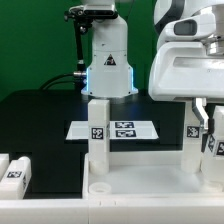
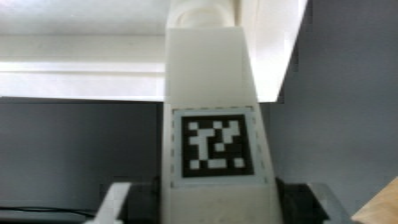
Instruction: Assemble desk
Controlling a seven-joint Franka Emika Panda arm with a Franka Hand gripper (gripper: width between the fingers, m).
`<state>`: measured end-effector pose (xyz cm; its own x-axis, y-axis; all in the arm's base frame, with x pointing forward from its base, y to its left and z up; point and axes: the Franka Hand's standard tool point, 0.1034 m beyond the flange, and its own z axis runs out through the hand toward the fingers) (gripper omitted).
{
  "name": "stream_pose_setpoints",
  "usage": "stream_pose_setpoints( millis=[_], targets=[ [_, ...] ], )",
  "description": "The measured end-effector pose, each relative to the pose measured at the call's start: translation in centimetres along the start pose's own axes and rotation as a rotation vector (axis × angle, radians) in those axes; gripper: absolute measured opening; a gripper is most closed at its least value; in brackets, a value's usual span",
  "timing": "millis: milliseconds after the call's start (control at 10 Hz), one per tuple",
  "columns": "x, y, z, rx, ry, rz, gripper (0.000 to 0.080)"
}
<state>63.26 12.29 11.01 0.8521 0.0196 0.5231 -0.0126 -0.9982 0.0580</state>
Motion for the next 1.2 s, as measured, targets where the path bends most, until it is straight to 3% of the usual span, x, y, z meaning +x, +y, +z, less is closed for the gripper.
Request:
stream_pose_setpoints(
  millis=[300, 400, 500, 600, 1000, 1200],
  targets=[
    [0.0, 0.0, 0.0, 0.0, 0.0, -0.006, 0.0285],
    [0.0, 0.0, 0.0, 0.0, 0.0, -0.007, 0.0332],
    [0.0, 0.0, 0.0, 0.0, 0.0, -0.009, 0.0523],
    [0.0, 0.0, 0.0, 0.0, 0.0, -0.01, 0.061],
    [-0.1, 0.3, 0.0, -0.007, -0.029, -0.012, 0.0647],
    [0.8, 0.5, -1.2, -0.008, -0.077, 0.023, 0.0649]
  ],
)
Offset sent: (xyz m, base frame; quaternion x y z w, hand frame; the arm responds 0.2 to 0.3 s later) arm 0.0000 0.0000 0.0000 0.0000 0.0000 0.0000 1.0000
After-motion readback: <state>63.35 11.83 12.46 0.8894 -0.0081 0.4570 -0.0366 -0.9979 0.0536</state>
